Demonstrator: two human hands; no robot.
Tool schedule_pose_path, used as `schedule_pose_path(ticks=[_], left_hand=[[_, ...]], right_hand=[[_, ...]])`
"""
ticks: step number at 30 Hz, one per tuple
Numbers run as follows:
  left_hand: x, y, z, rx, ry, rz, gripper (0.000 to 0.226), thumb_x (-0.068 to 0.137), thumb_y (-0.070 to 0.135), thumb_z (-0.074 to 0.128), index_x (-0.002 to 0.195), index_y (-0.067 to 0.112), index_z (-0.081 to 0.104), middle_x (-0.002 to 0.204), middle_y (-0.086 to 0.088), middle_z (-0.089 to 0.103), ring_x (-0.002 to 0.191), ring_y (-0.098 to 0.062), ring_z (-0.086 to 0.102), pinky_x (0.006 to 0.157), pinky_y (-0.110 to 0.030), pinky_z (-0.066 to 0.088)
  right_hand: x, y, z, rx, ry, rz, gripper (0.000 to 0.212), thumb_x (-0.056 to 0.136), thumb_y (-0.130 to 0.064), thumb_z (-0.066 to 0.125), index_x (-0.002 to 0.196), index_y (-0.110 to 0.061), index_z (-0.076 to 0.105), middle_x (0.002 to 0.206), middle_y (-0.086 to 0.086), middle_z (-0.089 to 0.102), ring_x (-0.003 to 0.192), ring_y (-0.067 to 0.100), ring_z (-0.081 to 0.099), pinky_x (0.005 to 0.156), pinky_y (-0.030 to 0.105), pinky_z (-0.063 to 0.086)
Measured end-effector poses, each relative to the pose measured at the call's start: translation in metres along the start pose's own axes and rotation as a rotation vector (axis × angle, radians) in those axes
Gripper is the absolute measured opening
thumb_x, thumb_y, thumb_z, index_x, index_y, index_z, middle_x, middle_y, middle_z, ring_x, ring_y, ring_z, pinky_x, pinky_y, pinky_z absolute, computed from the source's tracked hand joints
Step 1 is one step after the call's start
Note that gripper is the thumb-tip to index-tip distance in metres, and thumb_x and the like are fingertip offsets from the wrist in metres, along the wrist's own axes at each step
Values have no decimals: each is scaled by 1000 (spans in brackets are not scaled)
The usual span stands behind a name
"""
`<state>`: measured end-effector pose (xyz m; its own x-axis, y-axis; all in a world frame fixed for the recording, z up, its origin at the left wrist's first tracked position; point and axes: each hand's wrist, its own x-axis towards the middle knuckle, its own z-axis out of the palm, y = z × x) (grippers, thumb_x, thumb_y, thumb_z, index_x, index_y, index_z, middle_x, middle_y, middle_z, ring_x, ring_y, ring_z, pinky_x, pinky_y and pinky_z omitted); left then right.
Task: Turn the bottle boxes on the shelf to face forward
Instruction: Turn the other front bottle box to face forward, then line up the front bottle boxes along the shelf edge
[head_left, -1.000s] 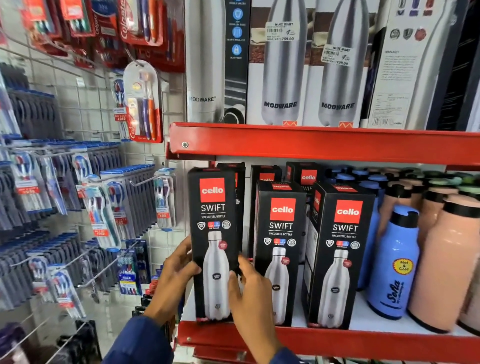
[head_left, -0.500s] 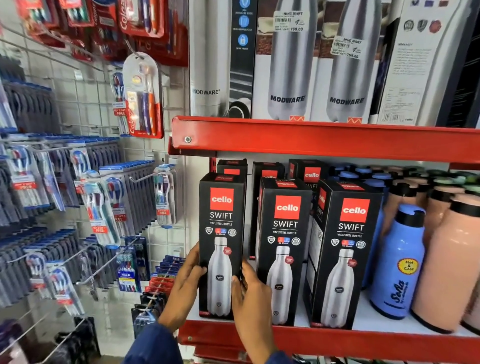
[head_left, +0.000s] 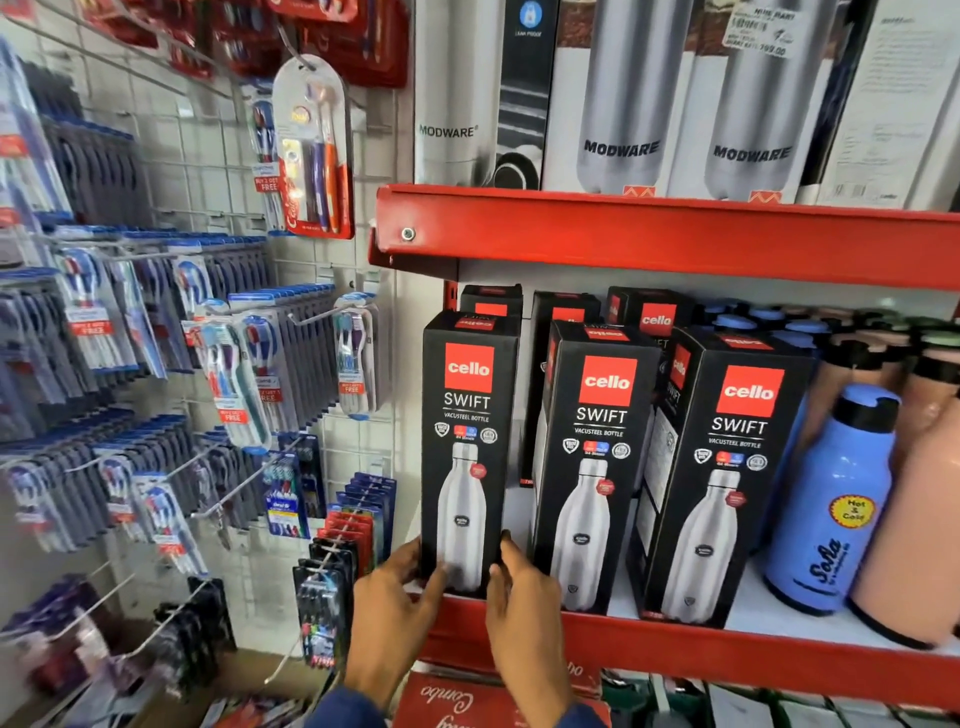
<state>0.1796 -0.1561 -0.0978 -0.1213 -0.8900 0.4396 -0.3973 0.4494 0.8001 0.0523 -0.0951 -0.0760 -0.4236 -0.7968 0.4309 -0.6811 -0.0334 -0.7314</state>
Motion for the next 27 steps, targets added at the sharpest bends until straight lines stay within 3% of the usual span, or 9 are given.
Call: schedule_pose_path(ticks=[2,8,10,14,18,20,23,25,27], left_hand=[[-3,-2,1,24,38,-6,18,81,23,80,97,29,74,83,29,69,73,28,59,70,5,45],[-7,-4,-2,125,60,-37,24,82,34,77,104,24,76,98,12,79,86,1,68,70,8,38],[-9,-7,-3,139,60,-34,28,83,38,75,107,23,75,101,10,80,88,-1,70,72,4,42],[-13,-11,-5,142,56,-66,40,83,45,73,115,21,72,106,2,79,94,-10,73,83,-23,57],[-17,-8,-7,160,64,-79,42,84,42,74,117,17,71,107,-4,79,92,-16,75,80,-17,51],[-18,-6,-7,150,70,-90,42,84,38,75,119,15,71,108,-6,79,98,-20,74,83,-18,49],[-22,-4,-9,121,80,-76,51,84,35,75,130,13,64,123,-7,73,113,-21,69,96,-25,49],[-25,-1,-11,100,133,-20,56,84,29,76,135,13,59,133,-7,66,122,-22,61,105,-36,49],[-28,7,-11,89,242,58,50,83,17,76,130,12,61,132,-8,61,124,-23,55,107,-41,47]], right_hand=[[-1,-2,-2,-15,-13,6,39,95,-13,50,133,-15,54,67,-2,58,44,5,46,51,14,37],[-10,-3,-4,-19,-25,4,42,95,-13,49,136,-18,50,72,-1,67,42,4,44,44,8,35],[-12,-5,-5,-26,-38,2,42,95,-13,49,137,-18,49,74,-3,66,47,4,51,45,5,37],[-17,-6,-7,-18,-60,-5,44,94,-13,49,138,-17,48,76,1,72,51,7,58,47,6,40],[-18,-4,-8,-33,-62,-34,44,93,-11,50,137,-17,50,74,3,72,45,6,52,44,9,36],[-17,-1,-9,-22,-72,-41,44,92,-10,50,136,-17,51,78,3,73,55,8,61,50,12,44],[-19,0,-16,27,-75,-34,47,91,-9,55,137,-16,51,97,2,75,84,8,68,77,14,54],[-23,1,-25,84,-56,-36,46,90,-8,59,135,-15,53,114,-4,71,99,0,64,85,3,47],[-27,4,-39,136,8,-38,40,88,-5,62,126,-17,62,115,-9,69,100,-2,65,85,0,44]])
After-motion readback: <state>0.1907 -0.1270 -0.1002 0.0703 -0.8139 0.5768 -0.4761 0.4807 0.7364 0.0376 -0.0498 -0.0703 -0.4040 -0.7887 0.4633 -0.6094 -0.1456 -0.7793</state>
